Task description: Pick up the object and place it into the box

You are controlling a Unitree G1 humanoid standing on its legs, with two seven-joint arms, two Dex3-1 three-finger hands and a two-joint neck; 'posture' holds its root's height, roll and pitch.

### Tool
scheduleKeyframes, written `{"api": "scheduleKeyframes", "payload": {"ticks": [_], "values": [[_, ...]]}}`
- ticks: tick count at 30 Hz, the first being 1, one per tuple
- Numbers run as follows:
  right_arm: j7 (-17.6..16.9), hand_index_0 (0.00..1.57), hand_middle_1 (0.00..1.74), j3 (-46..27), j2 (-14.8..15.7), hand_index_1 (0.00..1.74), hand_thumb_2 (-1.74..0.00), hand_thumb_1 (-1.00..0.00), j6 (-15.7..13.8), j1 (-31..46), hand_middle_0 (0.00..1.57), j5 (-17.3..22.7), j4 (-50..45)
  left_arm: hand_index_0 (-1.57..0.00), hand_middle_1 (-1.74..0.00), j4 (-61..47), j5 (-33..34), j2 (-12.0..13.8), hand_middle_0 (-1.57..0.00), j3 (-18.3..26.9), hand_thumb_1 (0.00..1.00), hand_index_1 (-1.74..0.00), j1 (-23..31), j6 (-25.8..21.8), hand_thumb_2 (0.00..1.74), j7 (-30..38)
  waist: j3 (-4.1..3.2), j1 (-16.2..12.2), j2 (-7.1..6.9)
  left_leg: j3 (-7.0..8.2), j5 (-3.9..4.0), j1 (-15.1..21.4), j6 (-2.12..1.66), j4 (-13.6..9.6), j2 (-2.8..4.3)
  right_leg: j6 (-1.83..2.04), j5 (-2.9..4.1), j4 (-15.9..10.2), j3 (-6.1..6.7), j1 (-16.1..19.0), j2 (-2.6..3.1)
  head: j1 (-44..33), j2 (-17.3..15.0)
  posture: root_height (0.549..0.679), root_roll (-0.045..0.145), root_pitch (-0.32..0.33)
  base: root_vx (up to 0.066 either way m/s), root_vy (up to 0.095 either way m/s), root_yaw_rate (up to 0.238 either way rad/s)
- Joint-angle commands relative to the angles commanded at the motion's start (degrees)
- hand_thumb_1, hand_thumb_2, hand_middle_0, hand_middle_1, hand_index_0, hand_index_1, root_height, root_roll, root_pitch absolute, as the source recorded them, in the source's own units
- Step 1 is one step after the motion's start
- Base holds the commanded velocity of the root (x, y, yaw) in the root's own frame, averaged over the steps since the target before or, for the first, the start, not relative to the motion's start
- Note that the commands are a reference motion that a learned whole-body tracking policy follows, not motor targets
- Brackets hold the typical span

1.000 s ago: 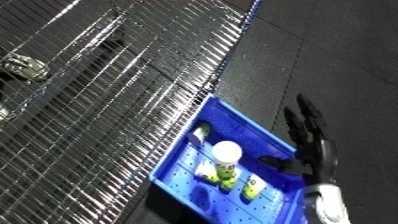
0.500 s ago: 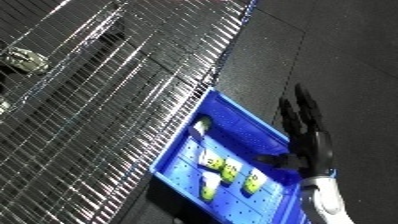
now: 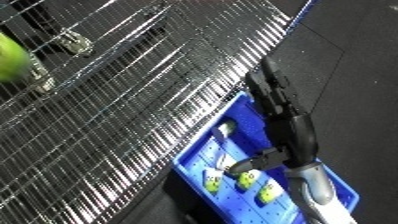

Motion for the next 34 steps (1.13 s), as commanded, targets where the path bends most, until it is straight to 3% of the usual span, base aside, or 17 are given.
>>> {"api": "scheduleKeyframes", "payload": {"ticks": [7,13,17,27,34], "values": [[1.9,0.00,0.00,4.3,1.3,0.00,0.00,0.00,2.7,-4.2,0.00,-0.3,-0.2,-1.57,-1.74,1.2,0.7,1.0,-1.57,-0.2,1.00,-1.74,-1.3,1.2,1.74,-0.2,-0.11,3.7,-1.95,-2.44,0.85,-1.3,0.21,0.3,-0.41,0.20,-0.07,1.0,-2.10,0.3,-0.12,-10.6,1.1,0.652,0.068,0.015,0.026,-0.077,0.190],[3.2,0.00,0.00,7.0,3.0,0.00,0.00,0.00,4.2,-6.9,0.00,-1.5,1.2,-1.57,-1.74,2.5,1.1,1.6,-1.57,-0.6,1.00,-1.74,-2.2,1.4,1.74,-1.2,0.34,6.3,-2.70,-3.92,2.41,-1.9,0.18,-0.5,-0.41,0.67,0.09,1.4,-3.86,0.5,-0.34,-16.7,2.3,0.651,0.057,0.014,0.025,-0.049,0.231],[3.0,0.00,0.00,8.3,3.8,0.00,0.00,0.00,5.0,-8.1,0.00,-2.2,2.1,-1.57,-1.74,2.9,1.3,1.9,-1.57,-0.6,1.00,-1.74,-2.6,1.7,1.74,-2.1,0.77,7.7,-3.10,-4.68,2.90,-2.3,0.21,-0.4,-0.60,0.75,-0.03,2.1,-4.87,0.5,-0.72,-18.9,2.4,0.650,0.054,0.011,0.036,-0.032,0.255],[0.7,0.00,0.00,10.9,4.4,0.00,0.00,0.00,6.7,-8.7,0.00,-4.5,4.1,-1.57,-1.74,1.8,2.4,2.7,-1.57,-0.9,1.00,-1.74,-1.7,2.9,1.74,-3.8,2.15,10.1,-3.52,-5.59,1.77,-4.6,0.92,3.7,-1.45,0.44,-1.01,5.4,-6.54,-0.5,-1.73,-18.9,2.0,0.644,0.049,0.000,0.045,-0.014,0.155],[-3.2,0.00,0.00,12.1,4.2,0.00,0.00,0.00,5.3,-9.8,0.00,-7.8,7.0,-1.57,-1.74,0.8,2.7,3.2,-1.57,-1.7,1.00,-1.74,-1.3,3.4,1.74,-3.9,2.30,10.7,-3.00,-5.49,0.76,-8.1,1.47,6.9,-1.95,0.25,-1.47,8.2,-6.88,-3.8,-2.12,-16.7,2.7,0.637,0.045,0.019,0.016,0.001,0.067]]}}
